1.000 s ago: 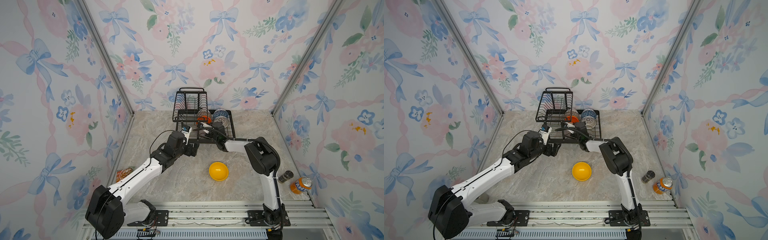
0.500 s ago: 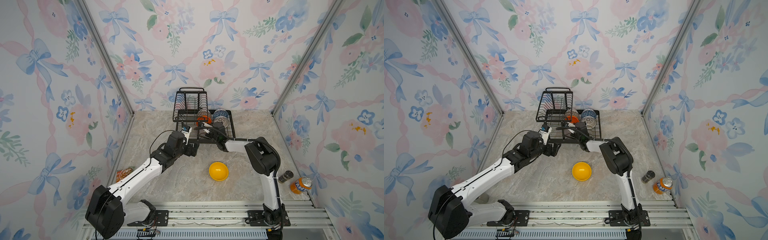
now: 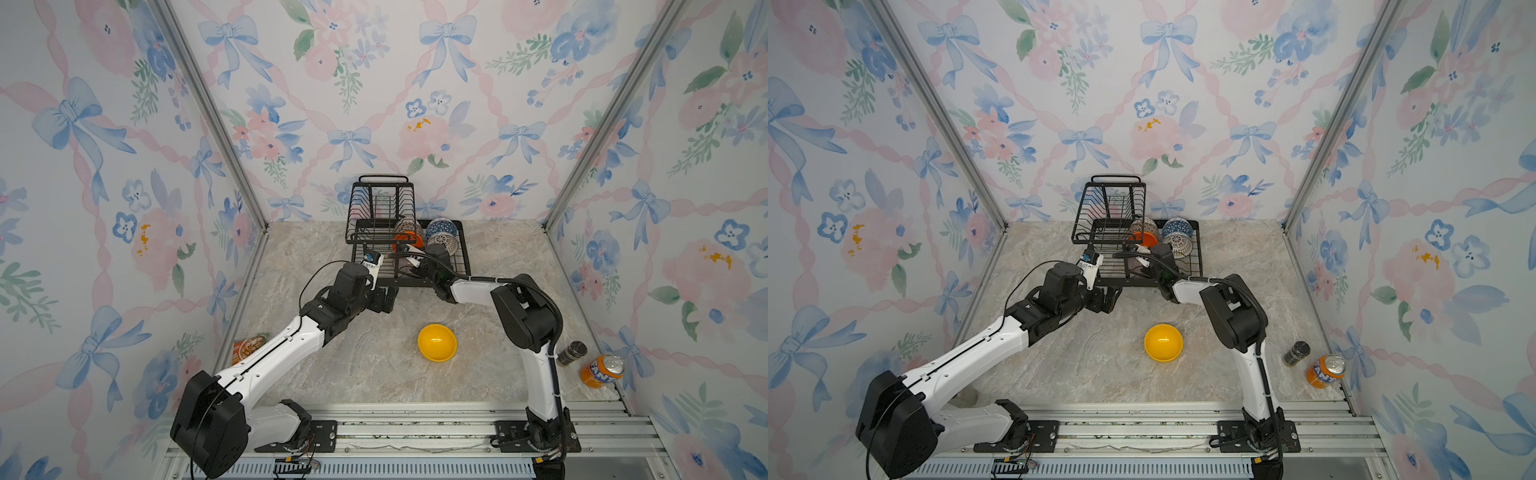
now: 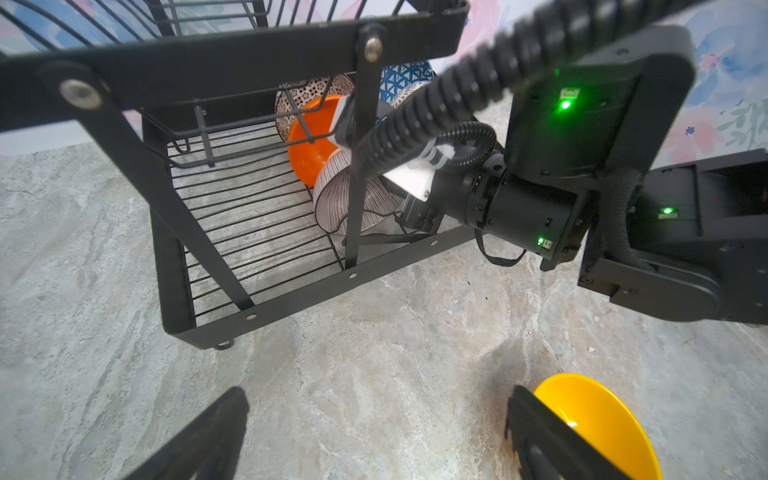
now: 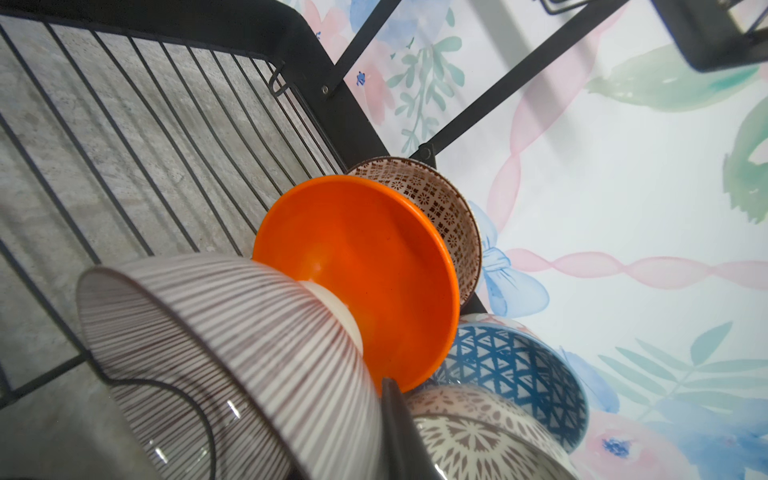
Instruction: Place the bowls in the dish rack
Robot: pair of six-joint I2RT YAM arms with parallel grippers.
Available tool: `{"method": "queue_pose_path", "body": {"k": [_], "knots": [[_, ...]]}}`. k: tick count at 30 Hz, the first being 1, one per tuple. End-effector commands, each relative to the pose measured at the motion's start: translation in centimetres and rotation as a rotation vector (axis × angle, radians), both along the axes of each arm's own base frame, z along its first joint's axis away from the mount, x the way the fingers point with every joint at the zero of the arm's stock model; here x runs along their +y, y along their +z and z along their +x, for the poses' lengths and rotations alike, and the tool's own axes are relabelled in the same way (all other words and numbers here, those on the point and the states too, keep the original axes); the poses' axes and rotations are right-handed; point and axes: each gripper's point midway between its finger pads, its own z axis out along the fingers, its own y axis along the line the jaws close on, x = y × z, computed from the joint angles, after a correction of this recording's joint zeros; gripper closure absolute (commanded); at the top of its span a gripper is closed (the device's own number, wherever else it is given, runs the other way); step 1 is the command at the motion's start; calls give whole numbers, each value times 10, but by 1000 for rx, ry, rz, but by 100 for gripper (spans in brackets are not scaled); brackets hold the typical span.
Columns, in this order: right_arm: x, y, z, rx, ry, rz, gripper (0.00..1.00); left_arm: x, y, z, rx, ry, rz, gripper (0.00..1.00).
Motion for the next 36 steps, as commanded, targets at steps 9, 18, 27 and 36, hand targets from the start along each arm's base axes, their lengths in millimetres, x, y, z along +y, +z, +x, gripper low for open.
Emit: {"method": "queue_pose_path", "body": {"k": [9, 18, 27, 36], "knots": [[-1, 22, -5, 1, 9, 42, 73, 6, -1, -5, 14, 14, -18, 2], [-1, 25, -5, -3, 12, 50, 70, 7, -2, -6, 16, 16, -18, 2], [-5, 42, -11, -10, 23, 94, 53, 5, -1, -5, 15, 12, -16, 2], [-11, 50, -19, -8, 37, 101, 16, 3, -2, -3, 19, 7, -16, 2]]}}
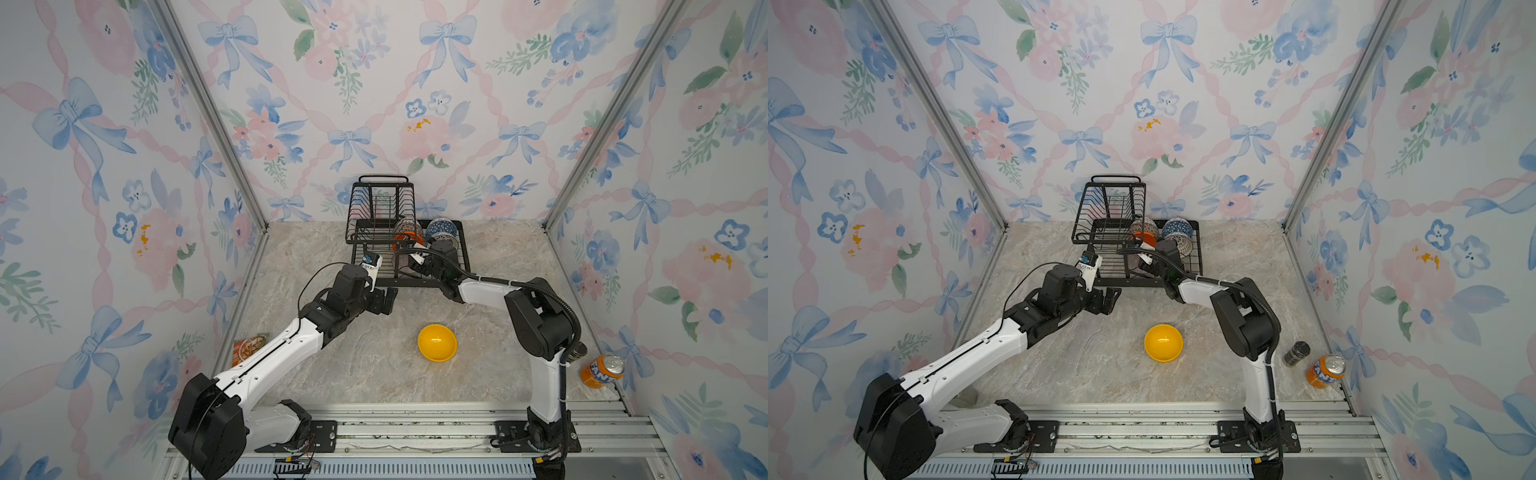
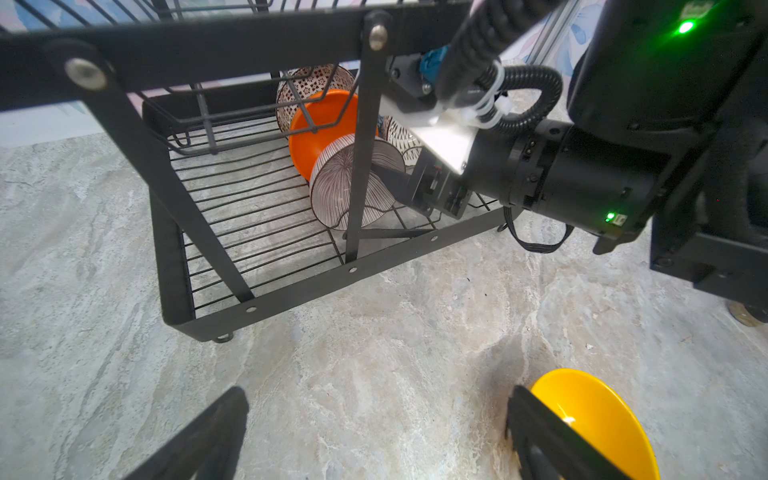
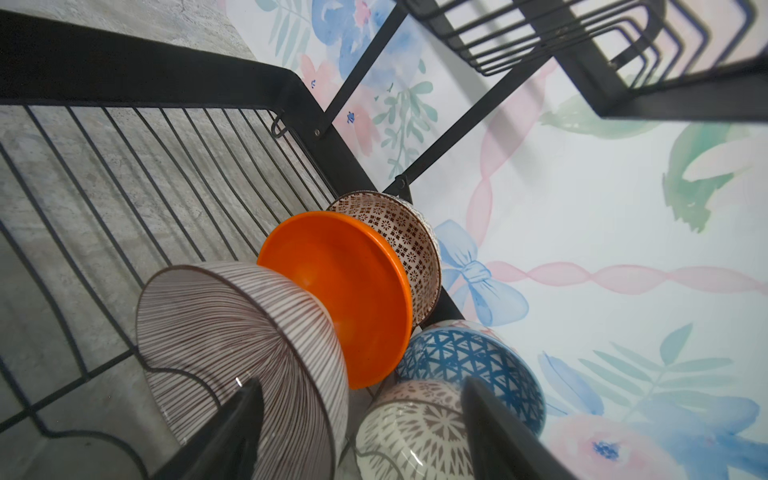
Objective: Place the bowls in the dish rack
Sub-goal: 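Open the right gripper and draw it back from the purple-striped bowl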
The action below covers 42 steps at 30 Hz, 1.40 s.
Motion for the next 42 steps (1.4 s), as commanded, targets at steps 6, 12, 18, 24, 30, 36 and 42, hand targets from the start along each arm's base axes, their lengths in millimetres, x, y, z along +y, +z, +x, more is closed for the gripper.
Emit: {"method": "queue_pose_path", "body": {"k": [6, 12, 18, 24, 30, 36, 42], "knots": [[-12, 16, -8, -6, -4, 40, 1, 0, 0, 0, 15, -4, -9, 2], [-18, 24, -14, -19, -7, 52, 3, 0, 0, 0, 14, -3, -8, 2], [-25, 23, -20, -33, -6, 2, 3, 2, 2, -1, 8, 2, -7, 2], [-31, 26, -22, -62, 0, -110, 3, 5, 4, -3, 4, 7, -6, 2], [-35, 35, -30, -86, 19, -163, 3, 4, 3, -5, 11, 0, -9, 2], [-40, 38, -43, -83, 20, -177, 3, 3, -1, -7, 25, -12, -5, 2], [-53, 47, -59, -26, -16, -62, 3, 0, -5, -10, 35, -23, -5, 2]]}}
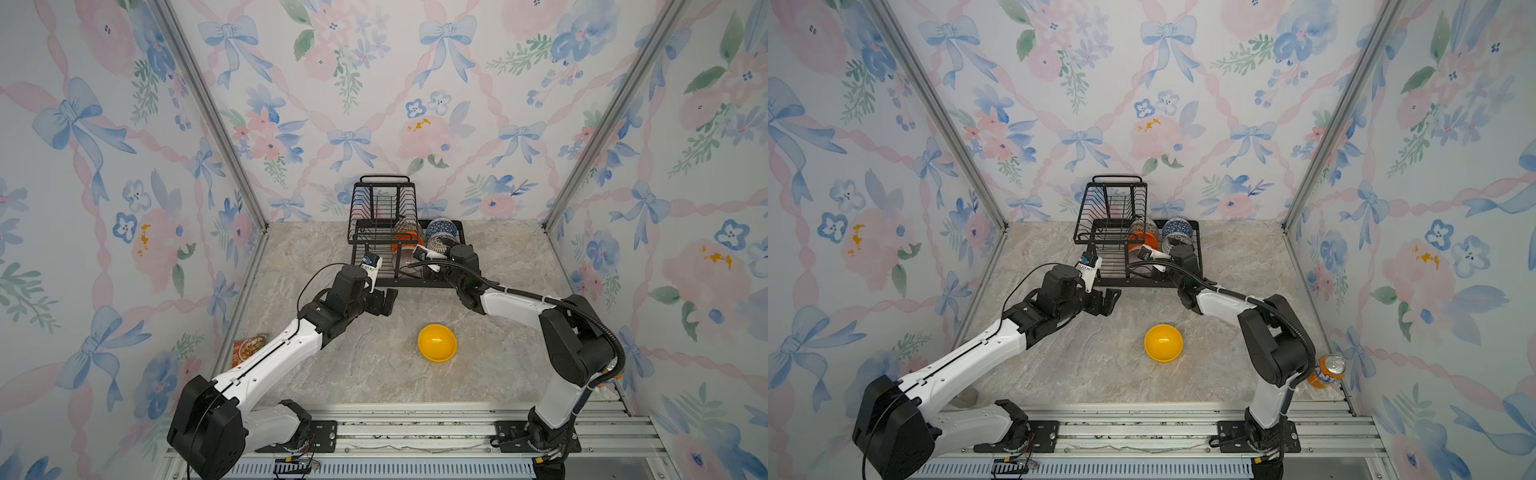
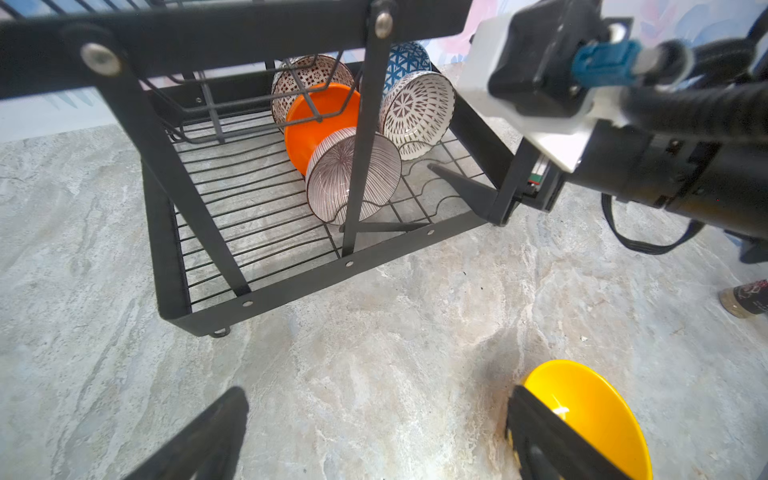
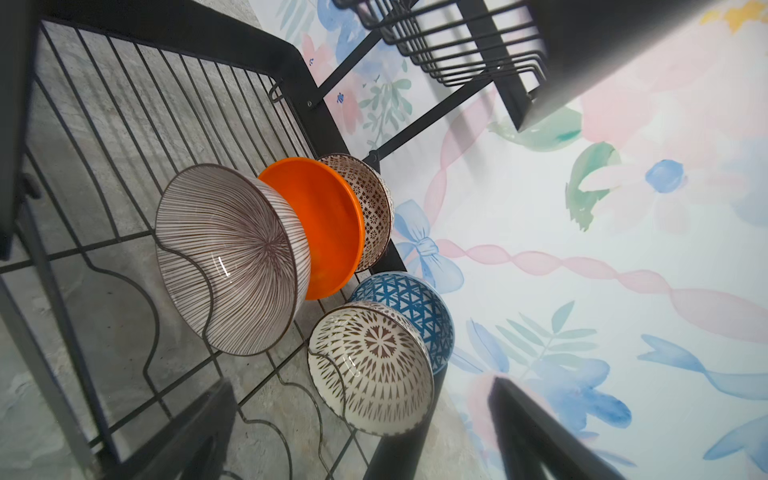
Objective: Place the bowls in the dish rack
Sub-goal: 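Open the right gripper and draw it back from the purple-striped bowl, then move the left gripper down onto the yellow bowl rim and grasp it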
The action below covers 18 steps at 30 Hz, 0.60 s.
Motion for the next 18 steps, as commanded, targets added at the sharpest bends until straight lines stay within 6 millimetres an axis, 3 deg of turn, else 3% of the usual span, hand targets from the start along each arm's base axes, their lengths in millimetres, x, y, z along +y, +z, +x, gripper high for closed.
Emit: {"method": "queue_pose_path", "body": {"k": [1, 7, 8, 18], "knots": [[-11, 13, -11, 46, -39, 108, 3, 0, -5, -6, 22, -10, -4, 2], [-33, 4, -17, 323, -187, 276, 3, -5, -14, -10, 46, -29, 0, 2], [-36, 17, -20, 327, -196, 314, 3, -7, -15, -12, 51, -37, 0, 2], [-67, 27, -29, 451, -285, 498, 3, -30, -46, -31, 122, -104, 40, 2]]}}
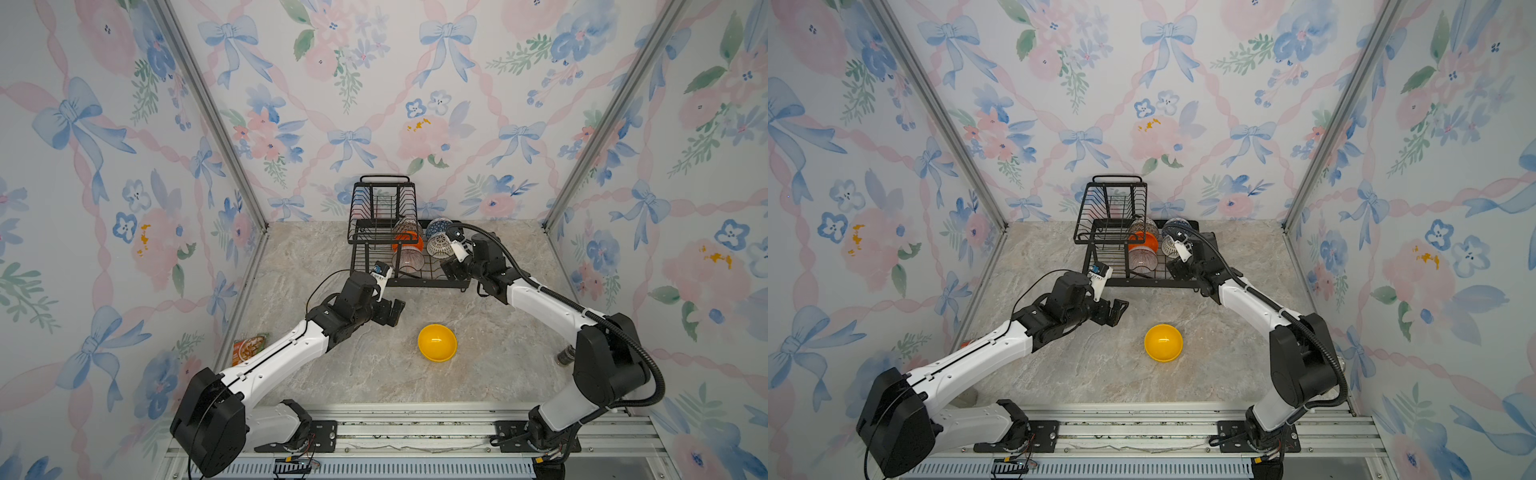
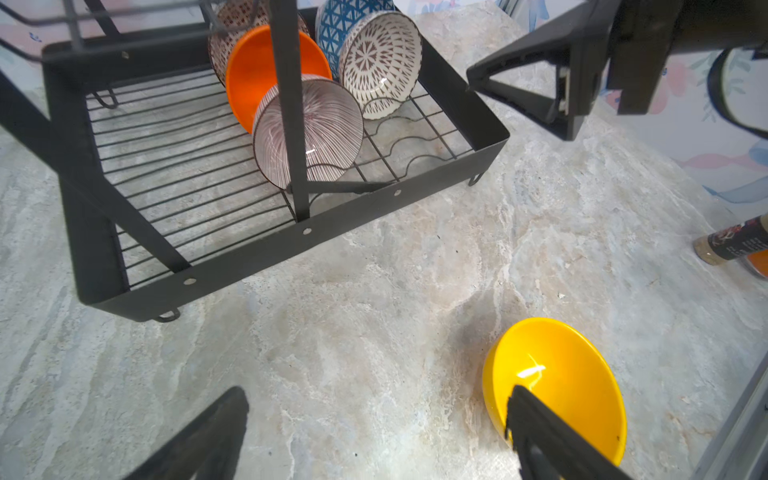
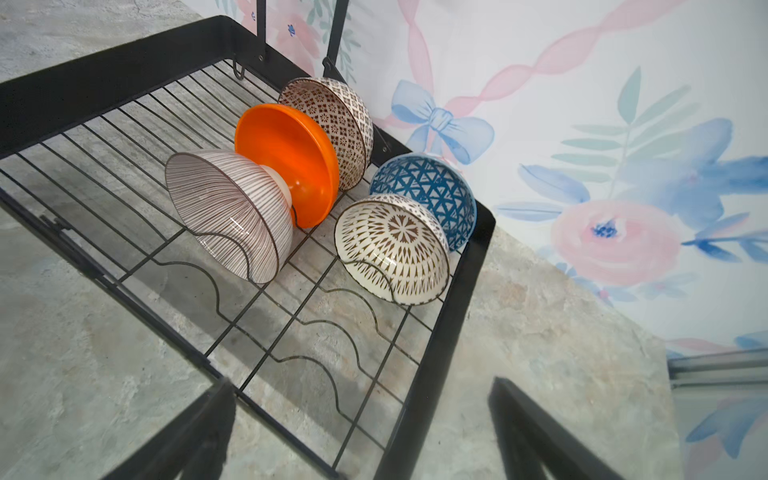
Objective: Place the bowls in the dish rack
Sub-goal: 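Move the left gripper down onto the yellow bowl rim and grasp it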
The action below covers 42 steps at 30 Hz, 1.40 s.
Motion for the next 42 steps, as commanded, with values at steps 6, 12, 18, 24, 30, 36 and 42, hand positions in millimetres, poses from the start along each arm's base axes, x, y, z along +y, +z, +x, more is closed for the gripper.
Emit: {"method": "queue_pose_path", "body": {"k": [6, 12, 18, 24, 30, 36, 42], "knots": [[-12, 25, -9, 58, -48, 123, 3, -23, -29, -18, 98, -63, 15, 2], [-12, 21, -8, 80, -55, 120, 3, -45, -47, -29, 157, -117, 30, 2], [-11, 18, -8, 91, -51, 121, 3, -67, -64, -37, 209, -156, 46, 2], [-11, 17, -8, 96, -47, 122, 3, -88, -74, -42, 242, -201, 50, 2], [-10, 17, -9, 98, -42, 125, 3, -101, -85, -44, 271, -218, 52, 2], [-9, 15, -10, 102, -37, 126, 3, -109, -93, -44, 293, -221, 58, 7], [-9, 14, -10, 105, -36, 123, 3, -115, -103, -44, 319, -226, 67, 24]]}}
